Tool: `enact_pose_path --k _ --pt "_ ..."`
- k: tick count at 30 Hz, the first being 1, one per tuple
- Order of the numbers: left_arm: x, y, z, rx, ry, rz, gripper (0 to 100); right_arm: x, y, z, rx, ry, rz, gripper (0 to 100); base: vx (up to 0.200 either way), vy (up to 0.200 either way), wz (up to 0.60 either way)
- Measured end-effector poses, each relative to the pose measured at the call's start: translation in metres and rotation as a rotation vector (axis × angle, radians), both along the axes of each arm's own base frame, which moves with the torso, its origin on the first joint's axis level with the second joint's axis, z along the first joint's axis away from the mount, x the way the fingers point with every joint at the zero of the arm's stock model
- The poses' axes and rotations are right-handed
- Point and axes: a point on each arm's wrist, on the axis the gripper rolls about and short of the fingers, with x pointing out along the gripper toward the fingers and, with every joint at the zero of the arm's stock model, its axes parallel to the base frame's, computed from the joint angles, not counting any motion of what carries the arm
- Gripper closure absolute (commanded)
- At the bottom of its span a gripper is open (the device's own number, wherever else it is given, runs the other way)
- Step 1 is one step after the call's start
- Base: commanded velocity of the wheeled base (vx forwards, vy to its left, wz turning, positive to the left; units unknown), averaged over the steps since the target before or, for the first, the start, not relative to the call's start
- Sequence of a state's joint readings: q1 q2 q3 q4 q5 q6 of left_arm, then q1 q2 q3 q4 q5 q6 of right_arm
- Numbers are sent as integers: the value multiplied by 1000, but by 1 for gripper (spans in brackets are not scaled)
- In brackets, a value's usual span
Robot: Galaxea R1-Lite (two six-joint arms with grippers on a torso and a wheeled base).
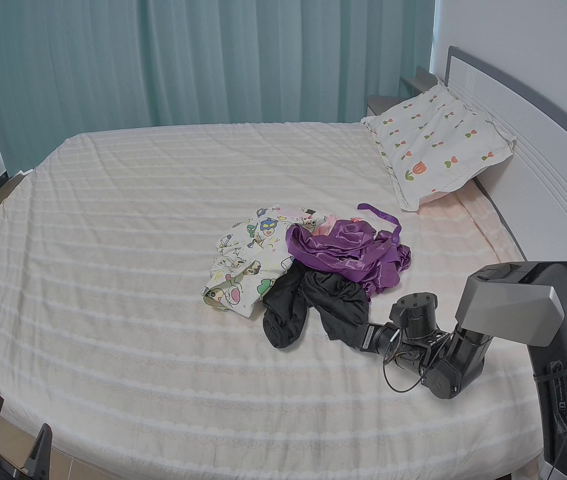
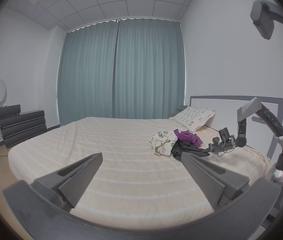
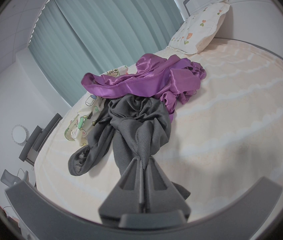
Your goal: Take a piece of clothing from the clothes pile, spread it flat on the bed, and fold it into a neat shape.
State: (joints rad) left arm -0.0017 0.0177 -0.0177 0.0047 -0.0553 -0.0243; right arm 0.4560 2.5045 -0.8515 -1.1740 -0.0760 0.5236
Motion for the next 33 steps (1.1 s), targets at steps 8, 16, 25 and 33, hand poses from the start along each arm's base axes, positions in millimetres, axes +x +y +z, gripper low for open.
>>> enact_pose_path --k 8,16,25,33 --pt "0 0 0 -12 0 20 0 -14 -5 7 23 -25 5 100 0 0 0" --pt "-4 1 44 -130 -71 25 0 -17 -6 8 24 -25 6 100 0 0 0" --pt "19 -2 84 -147 36 -138 0 -16 -5 9 28 -30 6 100 0 0 0" --pt "76 -10 73 -168 320 -258 0 -16 -5 11 32 -39 4 100 0 0 0"
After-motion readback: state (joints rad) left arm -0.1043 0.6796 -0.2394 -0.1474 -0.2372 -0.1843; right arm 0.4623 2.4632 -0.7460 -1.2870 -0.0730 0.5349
